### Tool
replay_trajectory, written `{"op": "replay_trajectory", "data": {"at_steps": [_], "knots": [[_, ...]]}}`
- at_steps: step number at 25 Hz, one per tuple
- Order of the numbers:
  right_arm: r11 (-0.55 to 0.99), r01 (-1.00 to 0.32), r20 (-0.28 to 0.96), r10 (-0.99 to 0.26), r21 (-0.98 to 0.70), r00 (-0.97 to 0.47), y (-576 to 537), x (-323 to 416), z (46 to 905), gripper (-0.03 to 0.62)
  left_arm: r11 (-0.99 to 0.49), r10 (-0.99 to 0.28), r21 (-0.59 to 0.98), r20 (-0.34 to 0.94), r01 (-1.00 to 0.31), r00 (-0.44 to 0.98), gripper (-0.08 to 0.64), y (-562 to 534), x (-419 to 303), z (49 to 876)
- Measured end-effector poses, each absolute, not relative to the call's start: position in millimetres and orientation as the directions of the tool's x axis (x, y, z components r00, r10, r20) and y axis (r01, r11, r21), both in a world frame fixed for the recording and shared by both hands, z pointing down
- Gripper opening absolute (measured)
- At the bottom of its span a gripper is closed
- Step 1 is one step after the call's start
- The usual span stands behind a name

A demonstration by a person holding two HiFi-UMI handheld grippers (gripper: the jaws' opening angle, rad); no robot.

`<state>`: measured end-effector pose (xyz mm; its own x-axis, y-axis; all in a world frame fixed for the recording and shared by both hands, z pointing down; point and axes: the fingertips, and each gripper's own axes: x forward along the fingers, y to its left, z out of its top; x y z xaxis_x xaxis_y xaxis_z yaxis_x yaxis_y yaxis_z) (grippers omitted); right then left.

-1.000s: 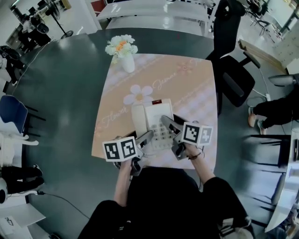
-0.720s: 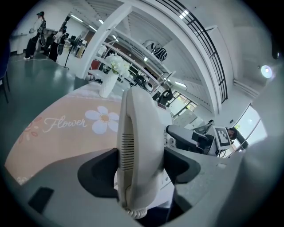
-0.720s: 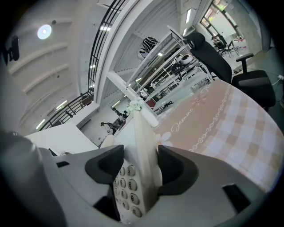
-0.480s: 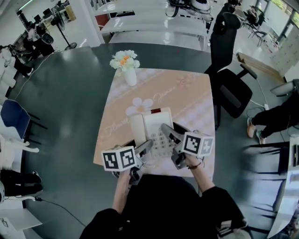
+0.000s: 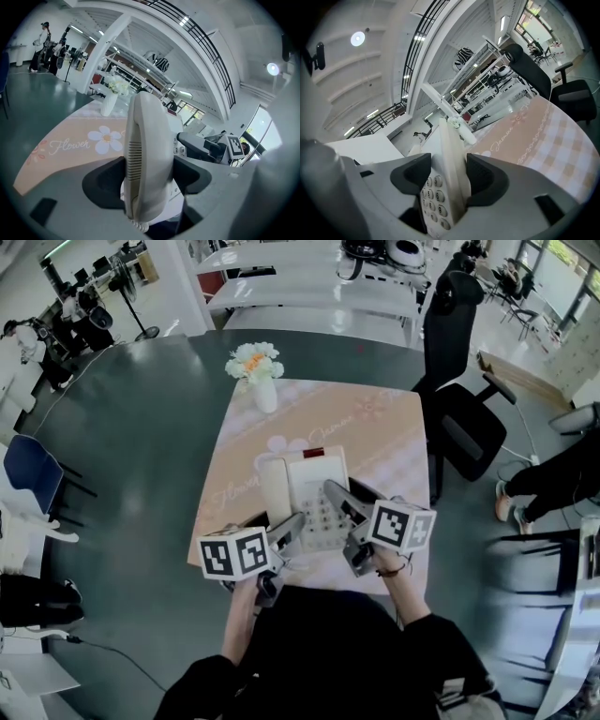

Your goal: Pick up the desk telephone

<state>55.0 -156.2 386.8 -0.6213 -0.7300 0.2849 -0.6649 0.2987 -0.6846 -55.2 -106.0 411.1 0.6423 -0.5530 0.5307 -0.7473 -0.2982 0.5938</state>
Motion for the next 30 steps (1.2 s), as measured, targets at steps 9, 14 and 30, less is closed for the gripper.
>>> {"op": "replay_trajectory", "data": {"at_steps": [9,14,30], "knots": [[0.336,-0.652,0.235,-0.742,-0.679,-0.627,-152.2,55.6,361.7,0.224,-0.325,-0.580,0.571,0.509,-0.754,0.636,0.308,-103.2,-55.1,387.8],[0.347,-0.645,0.212,-0.750,-0.681,-0.627,-152.0,57.3,353.4,0.222,-0.335,-0.592,0.556,0.504,-0.760,0.629,0.308,-104.1,-55.6,381.0],[0.374,-0.625,0.182,-0.743,-0.685,-0.644,-150.7,57.7,347.2,0.222,-0.334,-0.605,0.535,0.510,-0.776,0.612,0.307,-102.8,-55.7,375.8]]}}
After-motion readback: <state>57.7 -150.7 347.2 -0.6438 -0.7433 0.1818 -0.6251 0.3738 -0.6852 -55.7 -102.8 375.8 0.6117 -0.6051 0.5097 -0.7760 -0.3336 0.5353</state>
